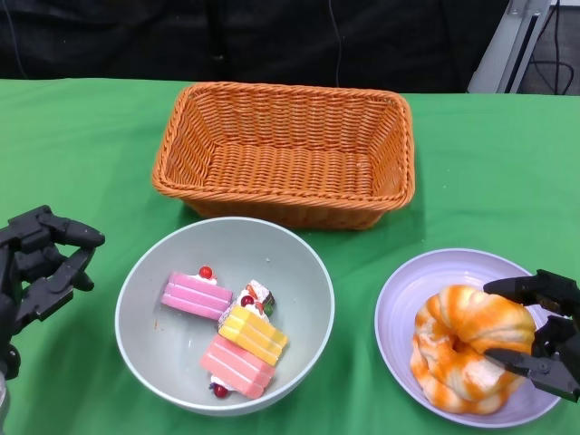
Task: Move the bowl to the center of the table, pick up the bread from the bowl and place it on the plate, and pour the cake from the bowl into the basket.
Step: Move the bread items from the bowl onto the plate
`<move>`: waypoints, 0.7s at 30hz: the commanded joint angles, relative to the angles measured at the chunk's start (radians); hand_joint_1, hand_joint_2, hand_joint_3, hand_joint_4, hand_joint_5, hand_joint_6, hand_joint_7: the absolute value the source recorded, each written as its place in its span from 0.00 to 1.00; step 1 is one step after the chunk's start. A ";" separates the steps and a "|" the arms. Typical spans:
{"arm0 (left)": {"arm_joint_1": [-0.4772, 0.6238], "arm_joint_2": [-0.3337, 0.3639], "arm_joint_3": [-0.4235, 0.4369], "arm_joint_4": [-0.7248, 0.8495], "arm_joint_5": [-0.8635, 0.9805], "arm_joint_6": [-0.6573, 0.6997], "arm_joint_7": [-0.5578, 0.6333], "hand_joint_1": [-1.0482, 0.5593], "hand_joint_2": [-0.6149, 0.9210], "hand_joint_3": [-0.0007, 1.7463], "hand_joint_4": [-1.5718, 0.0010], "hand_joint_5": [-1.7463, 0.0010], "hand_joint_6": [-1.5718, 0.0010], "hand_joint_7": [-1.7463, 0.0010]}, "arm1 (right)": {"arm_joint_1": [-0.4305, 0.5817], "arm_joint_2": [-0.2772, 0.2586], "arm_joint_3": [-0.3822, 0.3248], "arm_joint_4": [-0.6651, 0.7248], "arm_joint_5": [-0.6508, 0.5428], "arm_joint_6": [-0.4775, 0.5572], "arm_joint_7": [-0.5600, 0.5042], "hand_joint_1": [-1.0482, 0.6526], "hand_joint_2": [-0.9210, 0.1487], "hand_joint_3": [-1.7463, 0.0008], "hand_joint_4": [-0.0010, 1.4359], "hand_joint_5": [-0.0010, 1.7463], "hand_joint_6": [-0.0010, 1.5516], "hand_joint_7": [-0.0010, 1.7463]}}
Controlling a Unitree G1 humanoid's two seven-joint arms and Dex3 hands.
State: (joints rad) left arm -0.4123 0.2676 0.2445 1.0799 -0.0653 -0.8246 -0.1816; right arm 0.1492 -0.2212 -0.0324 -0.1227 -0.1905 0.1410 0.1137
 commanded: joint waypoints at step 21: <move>0.003 0.022 0.010 0.001 -0.024 0.007 -0.026 0.55 0.93 0.26 0.47 0.19 0.45 0.39 | 0.017 0.018 0.040 -0.073 -0.060 0.091 -0.063 0.51 0.00 0.91 0.45 0.24 0.44 0.06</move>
State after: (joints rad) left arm -0.4122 0.2684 0.2479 1.0800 -0.0781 -0.8245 -0.1994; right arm 0.1584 -0.2040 0.0086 -0.1923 -0.2446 0.2180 0.0603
